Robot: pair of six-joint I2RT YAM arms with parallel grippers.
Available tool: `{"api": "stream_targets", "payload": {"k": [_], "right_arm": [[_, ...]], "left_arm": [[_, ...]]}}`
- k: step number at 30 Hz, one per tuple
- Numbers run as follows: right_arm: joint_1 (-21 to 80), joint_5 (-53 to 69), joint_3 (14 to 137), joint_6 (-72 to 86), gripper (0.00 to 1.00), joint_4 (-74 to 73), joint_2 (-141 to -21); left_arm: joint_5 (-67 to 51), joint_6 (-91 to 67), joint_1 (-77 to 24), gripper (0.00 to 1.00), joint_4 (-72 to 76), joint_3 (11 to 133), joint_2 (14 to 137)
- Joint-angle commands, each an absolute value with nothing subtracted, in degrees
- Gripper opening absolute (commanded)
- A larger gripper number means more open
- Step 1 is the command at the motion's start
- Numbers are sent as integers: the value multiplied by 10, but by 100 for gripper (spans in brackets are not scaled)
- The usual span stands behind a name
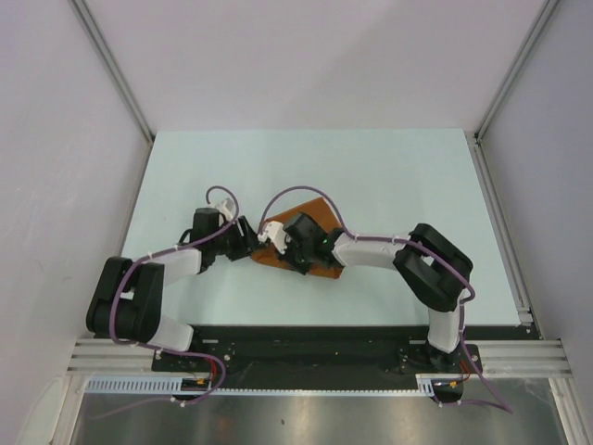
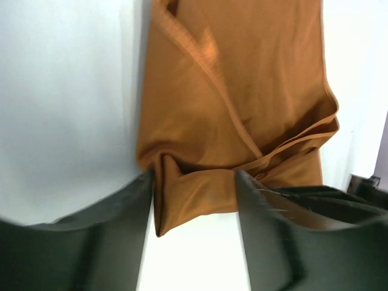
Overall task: Fold the napkin, place the utensils inside, and roll it up
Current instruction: Roll the napkin with the utensil
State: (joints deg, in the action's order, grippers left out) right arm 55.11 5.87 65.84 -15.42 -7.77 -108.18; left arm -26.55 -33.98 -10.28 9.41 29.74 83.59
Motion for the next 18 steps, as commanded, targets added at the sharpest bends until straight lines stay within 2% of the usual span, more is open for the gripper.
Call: {"api": "stream_targets", "payload": {"k": [1, 3, 6, 18], "right_arm": [[498, 218, 707, -96, 0, -155, -1106], [471, 261, 722, -84, 0, -170, -1123], [451, 331, 759, -65, 0, -220, -1149], [408, 499, 816, 27, 0, -255, -1195]], "left_arm": [[-244, -333, -98, 71, 83, 324, 778], [-220, -327, -98, 78, 67, 323, 755], [-195, -320, -98, 81, 53, 312, 728], [-178, -312, -98, 83, 33, 245, 636]]}}
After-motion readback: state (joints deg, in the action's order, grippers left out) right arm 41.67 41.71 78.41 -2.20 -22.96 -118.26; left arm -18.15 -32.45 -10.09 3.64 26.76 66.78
